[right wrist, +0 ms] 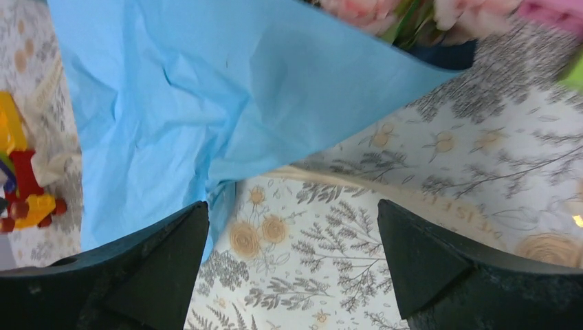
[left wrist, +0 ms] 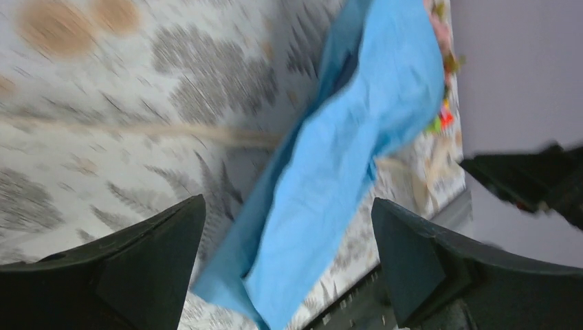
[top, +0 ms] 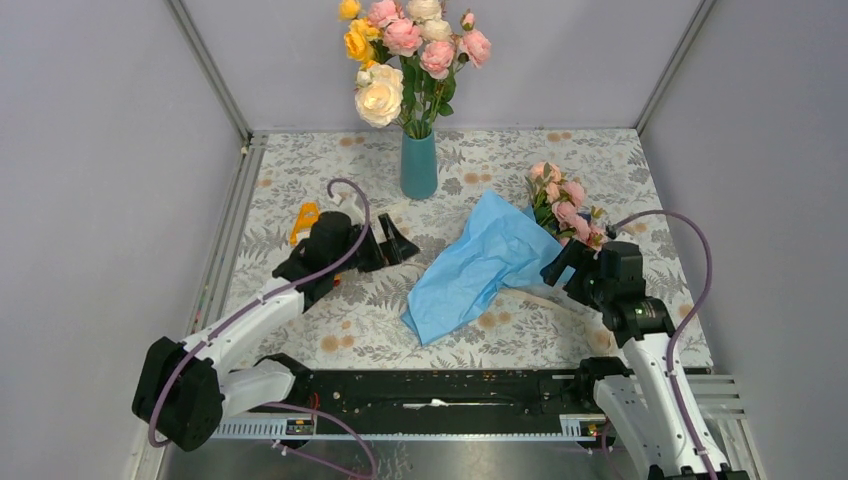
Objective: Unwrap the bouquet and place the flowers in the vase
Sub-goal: Unfold the wrapping paper at the center of the board.
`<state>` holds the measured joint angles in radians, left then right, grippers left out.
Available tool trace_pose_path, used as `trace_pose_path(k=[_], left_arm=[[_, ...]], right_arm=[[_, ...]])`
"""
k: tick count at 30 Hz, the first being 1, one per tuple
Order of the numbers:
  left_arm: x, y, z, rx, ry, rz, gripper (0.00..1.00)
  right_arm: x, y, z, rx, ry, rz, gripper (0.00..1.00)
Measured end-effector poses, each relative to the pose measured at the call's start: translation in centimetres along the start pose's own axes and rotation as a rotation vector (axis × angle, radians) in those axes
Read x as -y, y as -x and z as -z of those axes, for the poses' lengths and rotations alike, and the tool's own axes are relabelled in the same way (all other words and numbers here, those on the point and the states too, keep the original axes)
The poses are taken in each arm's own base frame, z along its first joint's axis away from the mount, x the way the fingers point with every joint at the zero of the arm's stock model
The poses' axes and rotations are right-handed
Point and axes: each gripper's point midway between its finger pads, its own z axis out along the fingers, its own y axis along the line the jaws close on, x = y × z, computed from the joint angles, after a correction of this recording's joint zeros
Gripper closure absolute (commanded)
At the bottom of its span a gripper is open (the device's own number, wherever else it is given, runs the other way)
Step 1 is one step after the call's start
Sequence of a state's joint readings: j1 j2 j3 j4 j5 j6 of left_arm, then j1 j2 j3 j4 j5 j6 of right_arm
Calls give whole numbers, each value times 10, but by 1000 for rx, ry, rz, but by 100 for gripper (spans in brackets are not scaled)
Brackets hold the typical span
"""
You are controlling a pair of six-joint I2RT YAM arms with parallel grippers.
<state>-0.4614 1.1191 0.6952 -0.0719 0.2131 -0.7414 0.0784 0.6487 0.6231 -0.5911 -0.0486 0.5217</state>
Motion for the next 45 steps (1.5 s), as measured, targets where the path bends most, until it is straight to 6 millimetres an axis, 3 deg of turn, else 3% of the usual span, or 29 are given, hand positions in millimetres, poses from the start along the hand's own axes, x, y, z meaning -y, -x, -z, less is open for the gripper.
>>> trace_pose_path(k=[4, 8, 12, 17, 19, 24, 31, 40, 45], left_arm=[[8, -52, 7, -125, -83, 3, 2], [-7, -94, 11, -216, -77, 32, 2], [-19, -119, 14, -270, -56, 46, 6], [-18, -120, 8, -274, -65, 59, 35], [-19, -122, 4, -280, -64, 67, 40], [-22, -126, -2, -292, -58, 78, 69], [-24, -130, -14, -301, -61, 99, 98], [-37, -129, -18, -292, -11, 93, 100], [-43, -113, -22, -256, 18, 79, 100]], right_arm=[[-3, -30, -16, -88, 67, -43, 2], [-3, -50, -35, -146, 99, -108, 2], [-6, -57, -51, -180, 113, -165, 2], [-12, -51, -69, -177, 125, -204, 10], [-13, -50, -77, -179, 123, -218, 15], [-15, -47, -92, -175, 126, -243, 29], [-18, -47, -107, -180, 129, -260, 43], [-27, -59, -126, -219, 126, -238, 48], [-42, -56, -138, -219, 136, -212, 48]])
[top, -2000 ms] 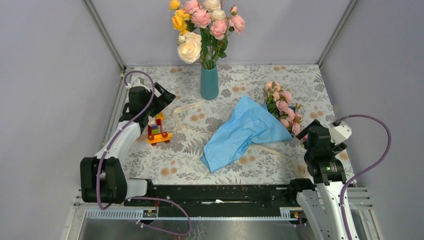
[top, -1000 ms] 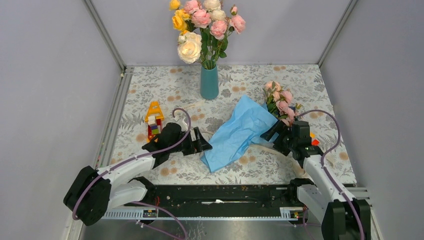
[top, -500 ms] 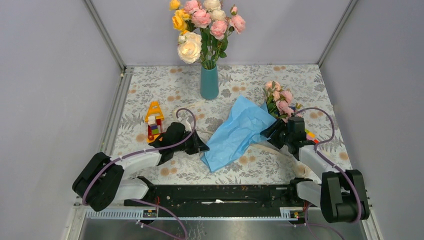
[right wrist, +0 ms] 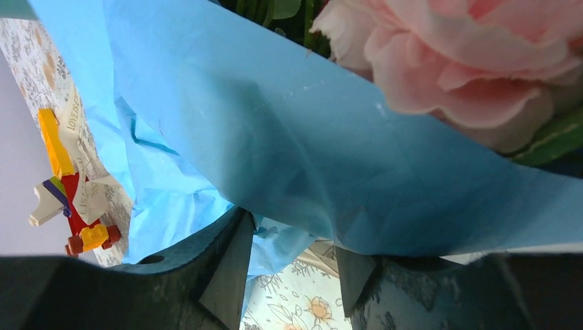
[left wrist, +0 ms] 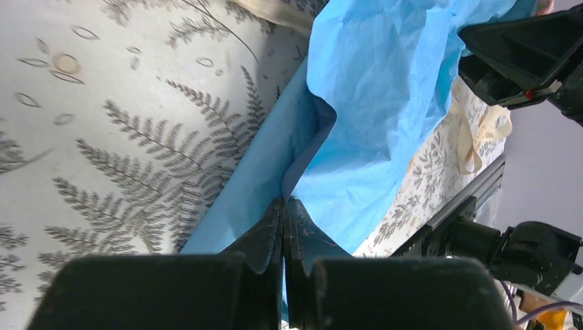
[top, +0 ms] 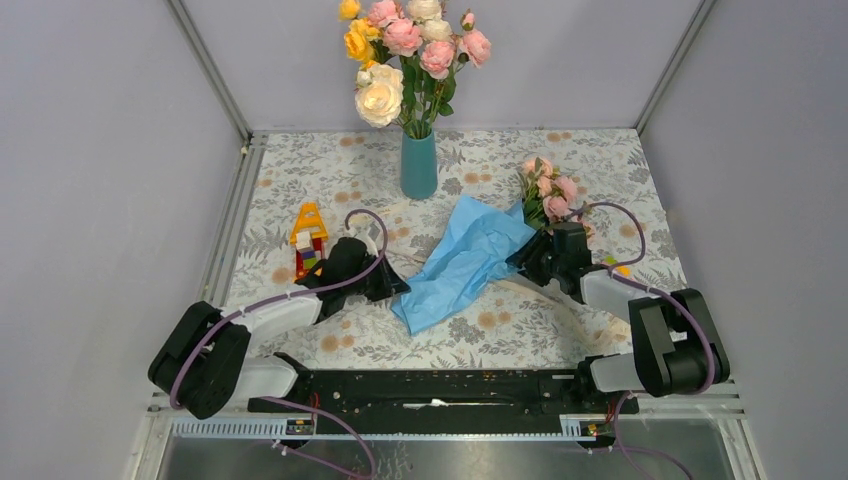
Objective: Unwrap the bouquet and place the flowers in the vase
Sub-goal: Unfold the wrapping paper at the center of the board.
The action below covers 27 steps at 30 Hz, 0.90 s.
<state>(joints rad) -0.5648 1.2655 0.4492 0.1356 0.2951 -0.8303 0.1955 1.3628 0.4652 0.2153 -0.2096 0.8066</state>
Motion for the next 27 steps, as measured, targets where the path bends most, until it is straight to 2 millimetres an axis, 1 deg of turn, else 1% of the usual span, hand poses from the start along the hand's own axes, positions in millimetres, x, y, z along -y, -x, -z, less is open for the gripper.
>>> trace_pose_path(k=[3, 6, 9, 12, 15, 19, 22, 27], left_arm=[[-6, 10, 1, 24, 15, -14, 100], [-8, 11, 2, 25, 16, -55, 100], [-6, 10, 3, 18, -4, -107, 100], [2, 12, 7, 23, -42, -158, 100], [12, 15, 12, 43, -83, -208, 100], [31, 17, 20, 78, -147, -285, 100], [46, 9, 24, 76, -197, -356, 100], [62, -12, 25, 39, -253, -472, 100]], right_arm=[[-6, 2, -5, 4, 4, 7, 44], [-8, 4, -7, 6, 7, 8, 35], [-6, 4, -6, 6, 0, 11, 25], [-6, 5, 1, 14, -9, 22, 16], [-10, 10, 15, 43, -6, 49, 10], [-17, 20, 42, 114, -1, 93, 3], [-18, 27, 63, 160, -21, 127, 2], [-20, 39, 94, 222, -59, 186, 2]])
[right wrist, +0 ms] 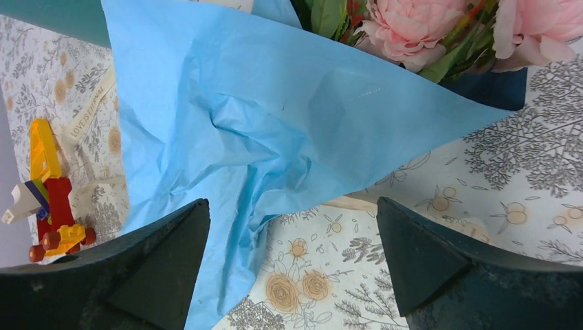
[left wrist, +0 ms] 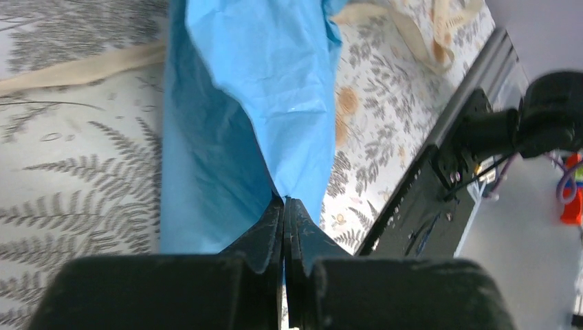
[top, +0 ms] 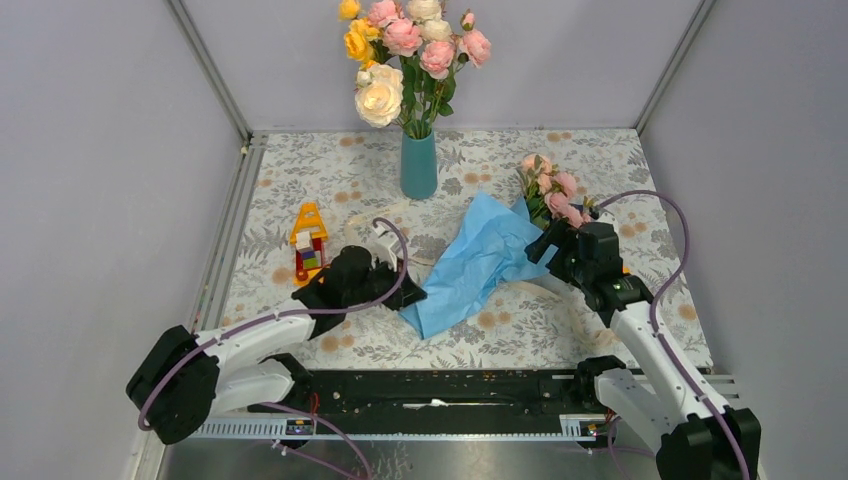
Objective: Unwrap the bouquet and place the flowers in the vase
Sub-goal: Unfold the wrapping paper at the center of the board.
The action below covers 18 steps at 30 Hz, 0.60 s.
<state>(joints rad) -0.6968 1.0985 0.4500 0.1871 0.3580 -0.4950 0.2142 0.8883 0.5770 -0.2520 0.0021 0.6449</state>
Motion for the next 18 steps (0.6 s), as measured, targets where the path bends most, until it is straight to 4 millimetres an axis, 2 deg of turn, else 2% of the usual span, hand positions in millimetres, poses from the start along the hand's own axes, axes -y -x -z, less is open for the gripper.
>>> trace_pose_path(k=[3, 8, 10, 15, 18], left_arm=[[16, -14, -3, -41, -47, -78, 100], [45, -35, -6, -101, -106, -219, 99], [56, -40, -8, -113, -129, -268, 92], [75, -55, -8, -140, -174, -325, 66], [82, -55, -9, -131, -193, -313, 52]], right_arm=[[-2, 6, 12, 14, 2, 24, 2], [-4, 9, 17, 6, -1, 43, 3], [-4, 7, 17, -8, -3, 47, 3], [-2, 0, 17, -37, -8, 54, 3], [-2, 0, 18, -37, -5, 57, 3]])
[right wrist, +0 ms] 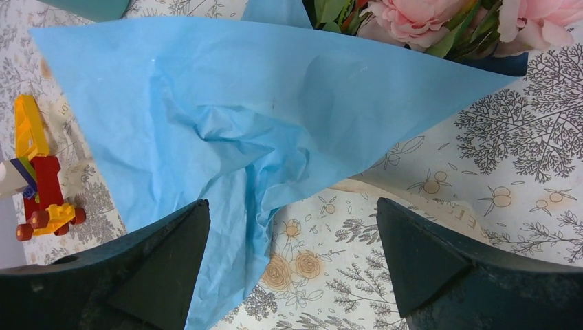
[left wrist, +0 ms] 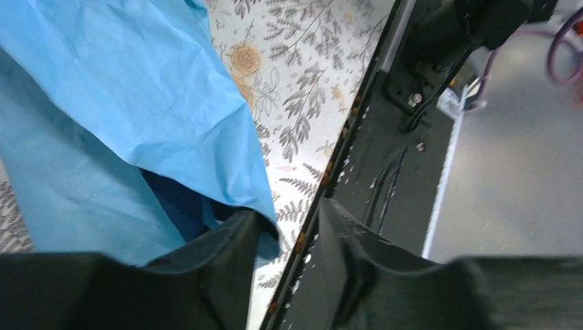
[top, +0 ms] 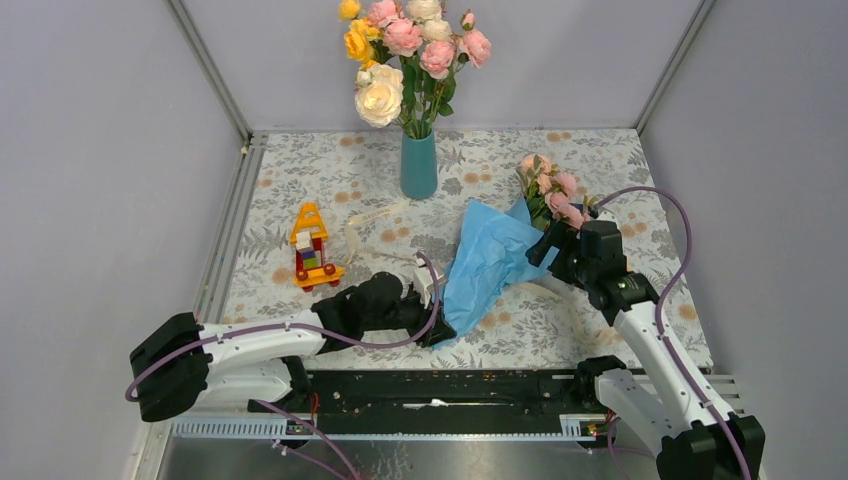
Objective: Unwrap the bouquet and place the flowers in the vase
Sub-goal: Unfold the wrapping paper at the center of the board.
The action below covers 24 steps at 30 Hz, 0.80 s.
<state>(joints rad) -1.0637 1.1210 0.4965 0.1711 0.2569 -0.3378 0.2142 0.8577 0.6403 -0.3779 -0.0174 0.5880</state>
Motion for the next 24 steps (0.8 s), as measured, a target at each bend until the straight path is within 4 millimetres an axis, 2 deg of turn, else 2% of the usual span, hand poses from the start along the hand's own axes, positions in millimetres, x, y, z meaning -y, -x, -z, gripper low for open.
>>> trace_pose_path(k=[4, 13, 19, 24], left_arm=[[2, 6, -2, 37, -3, 33, 44], [4, 5, -9, 61, 5, 75, 38], [33, -4, -17, 14, -28, -33, 38], [54, -9, -26, -33, -45, -150, 38]], right_arm=[[1, -1, 3, 1, 1, 7, 3], [2, -3, 8, -19, -8, 17, 4], [-18, 4, 16, -8, 50, 40, 5], [-47, 2, 26, -15, 131, 92, 10]])
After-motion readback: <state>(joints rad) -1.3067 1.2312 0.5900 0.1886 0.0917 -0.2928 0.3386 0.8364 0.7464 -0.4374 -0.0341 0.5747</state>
